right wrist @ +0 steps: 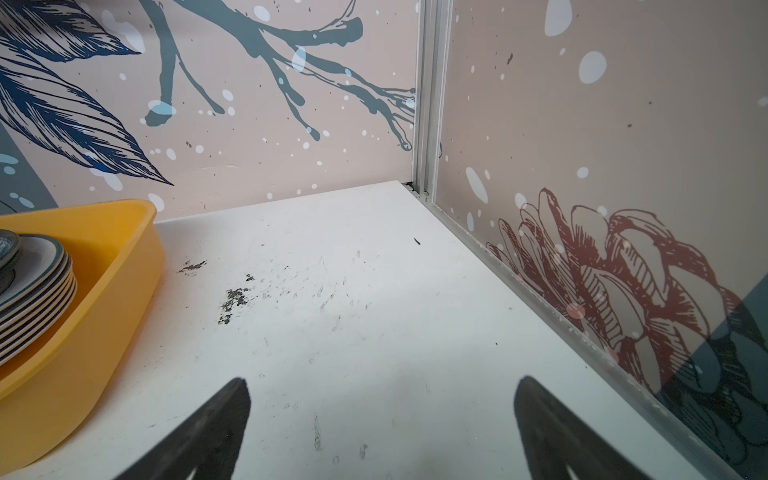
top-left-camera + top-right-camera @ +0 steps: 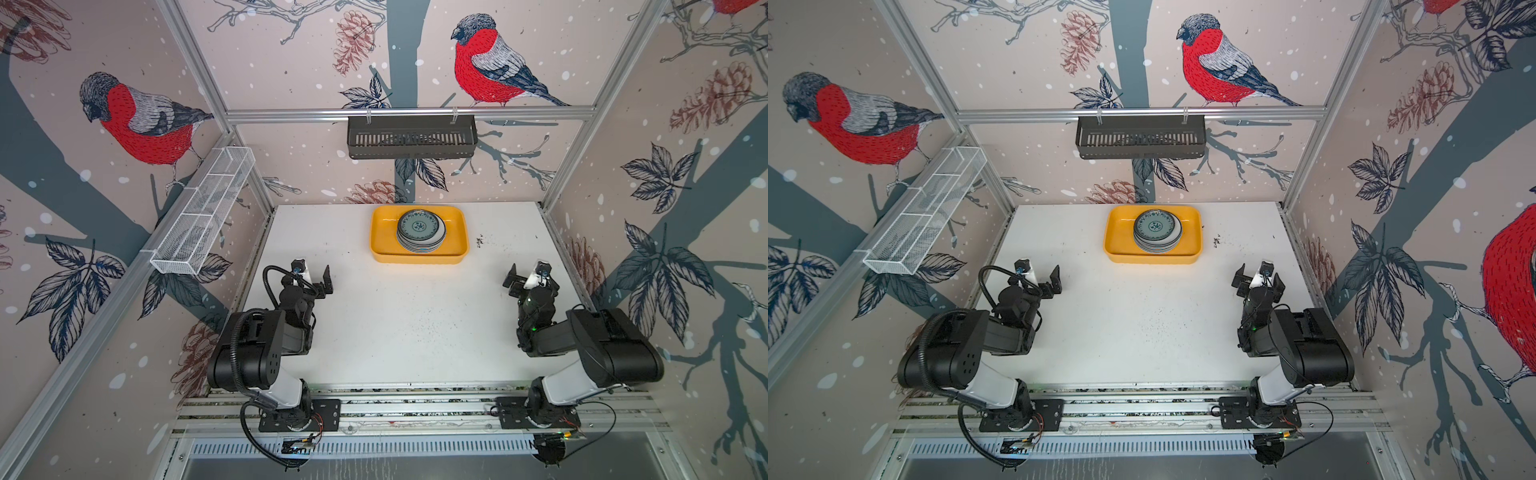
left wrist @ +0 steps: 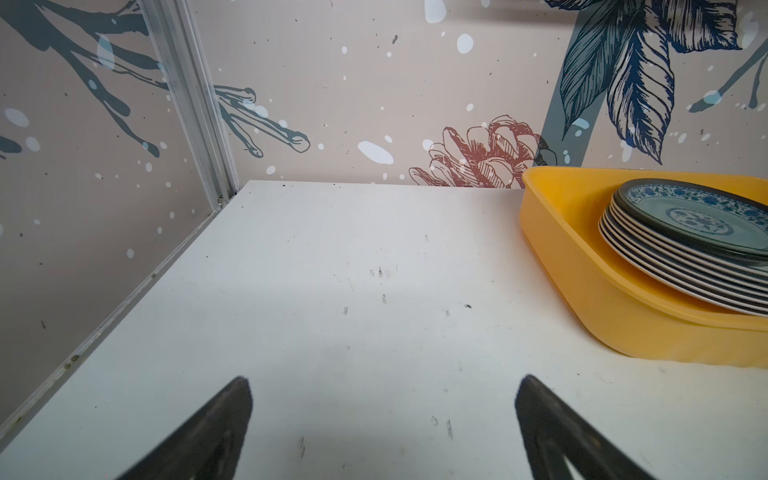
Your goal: Place the plates into the plastic bin on the countertop
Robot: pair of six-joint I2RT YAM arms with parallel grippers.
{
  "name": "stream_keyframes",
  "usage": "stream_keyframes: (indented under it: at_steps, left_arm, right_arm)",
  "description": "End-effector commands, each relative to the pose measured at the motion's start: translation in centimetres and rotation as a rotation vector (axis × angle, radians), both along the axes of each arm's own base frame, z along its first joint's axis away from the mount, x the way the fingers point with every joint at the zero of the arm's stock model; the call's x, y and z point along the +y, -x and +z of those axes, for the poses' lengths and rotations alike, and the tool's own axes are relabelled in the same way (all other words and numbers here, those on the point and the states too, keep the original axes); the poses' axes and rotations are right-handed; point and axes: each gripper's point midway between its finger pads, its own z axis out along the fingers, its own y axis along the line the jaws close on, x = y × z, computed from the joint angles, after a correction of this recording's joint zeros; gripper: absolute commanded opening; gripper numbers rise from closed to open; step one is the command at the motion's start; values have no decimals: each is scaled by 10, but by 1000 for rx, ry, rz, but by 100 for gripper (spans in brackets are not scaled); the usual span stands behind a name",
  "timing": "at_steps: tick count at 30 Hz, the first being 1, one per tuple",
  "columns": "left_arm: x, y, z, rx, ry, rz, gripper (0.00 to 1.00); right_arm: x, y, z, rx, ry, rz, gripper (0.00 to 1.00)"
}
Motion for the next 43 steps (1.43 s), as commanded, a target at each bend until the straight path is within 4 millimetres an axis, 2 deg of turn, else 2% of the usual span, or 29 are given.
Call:
stream_keyframes:
  at_steps: [1, 43]
  left_arm:
    - [-3, -1, 4, -15, -16, -20, 99]
    - [-3, -2, 5, -18, -17, -20, 99]
  right_arm:
    - [0, -3, 5, -14, 0, 8, 100]
    - [-1, -2, 6, -21, -8, 24, 100]
